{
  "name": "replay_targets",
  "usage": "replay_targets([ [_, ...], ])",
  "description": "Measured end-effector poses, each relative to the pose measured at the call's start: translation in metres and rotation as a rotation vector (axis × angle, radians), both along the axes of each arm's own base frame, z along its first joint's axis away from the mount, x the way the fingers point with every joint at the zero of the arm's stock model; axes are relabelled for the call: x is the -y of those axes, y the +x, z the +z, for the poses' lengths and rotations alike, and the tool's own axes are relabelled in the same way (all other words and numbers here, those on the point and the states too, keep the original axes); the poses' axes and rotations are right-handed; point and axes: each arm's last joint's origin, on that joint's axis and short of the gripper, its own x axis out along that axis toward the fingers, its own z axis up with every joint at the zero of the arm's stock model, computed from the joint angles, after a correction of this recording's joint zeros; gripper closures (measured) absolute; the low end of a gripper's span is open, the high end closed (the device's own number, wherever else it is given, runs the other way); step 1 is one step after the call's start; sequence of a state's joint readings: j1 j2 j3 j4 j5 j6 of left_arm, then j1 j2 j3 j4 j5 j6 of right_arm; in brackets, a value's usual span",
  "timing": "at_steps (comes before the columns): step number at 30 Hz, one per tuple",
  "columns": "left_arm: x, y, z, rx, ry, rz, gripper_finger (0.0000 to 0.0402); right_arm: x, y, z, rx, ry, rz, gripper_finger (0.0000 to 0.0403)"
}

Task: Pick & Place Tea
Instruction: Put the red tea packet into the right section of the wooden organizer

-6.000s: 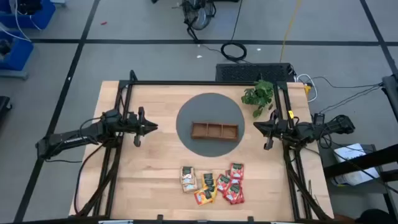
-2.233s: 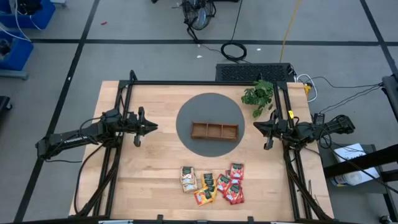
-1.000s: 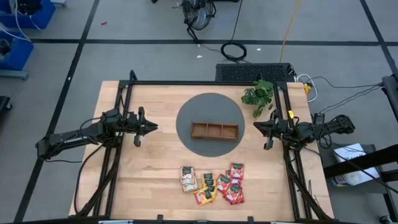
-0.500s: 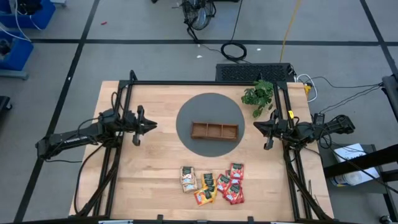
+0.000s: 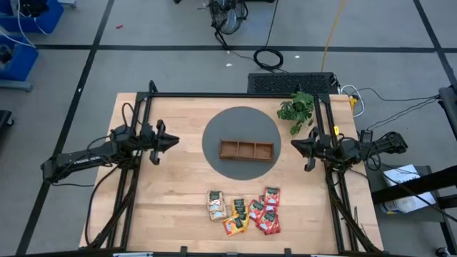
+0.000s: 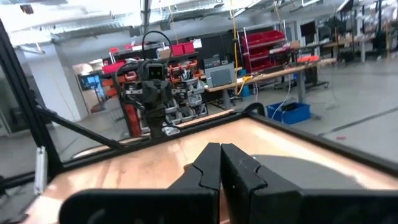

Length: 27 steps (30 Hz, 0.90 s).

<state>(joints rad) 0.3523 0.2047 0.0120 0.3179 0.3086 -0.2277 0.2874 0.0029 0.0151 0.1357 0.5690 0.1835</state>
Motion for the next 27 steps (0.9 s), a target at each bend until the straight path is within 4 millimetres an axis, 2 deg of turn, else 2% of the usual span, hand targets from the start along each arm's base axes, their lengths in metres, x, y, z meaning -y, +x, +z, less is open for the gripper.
replay_targets([
  [3, 0.0, 0.0, -0.001, -0.005, -0.008, 0.011, 0.0344, -0.001, 0.001, -0.004, -0.031, 0.007, 0.049, 0.0403],
  [11, 0.003, 0.003, -0.002, -0.008, -0.228, -0.008, 0.0344, -0.002, 0.001, -0.004, -0.035, 0.001, 0.077, 0.0403],
  [17, 0.006, 0.008, 0.004, 0.049, -0.181, -0.022, 0.0344, -0.002, 0.002, -0.004, -0.052, -0.064, 0.07, 0.0403],
  [21, 0.015, 0.016, 0.01, 0.115, -0.062, -0.055, 0.0346, -0.002, 0.002, -0.004, -0.05, -0.057, 0.067, 0.0403],
  [24, 0.024, 0.027, 0.014, 0.141, 0.042, 0.004, 0.0367, -0.002, 0.002, -0.004, -0.053, -0.068, 0.066, 0.0403],
  [27, 0.034, 0.046, 0.027, 0.141, 0.143, -0.032, 0.0395, -0.002, 0.002, -0.004, -0.057, -0.082, 0.067, 0.0403],
])
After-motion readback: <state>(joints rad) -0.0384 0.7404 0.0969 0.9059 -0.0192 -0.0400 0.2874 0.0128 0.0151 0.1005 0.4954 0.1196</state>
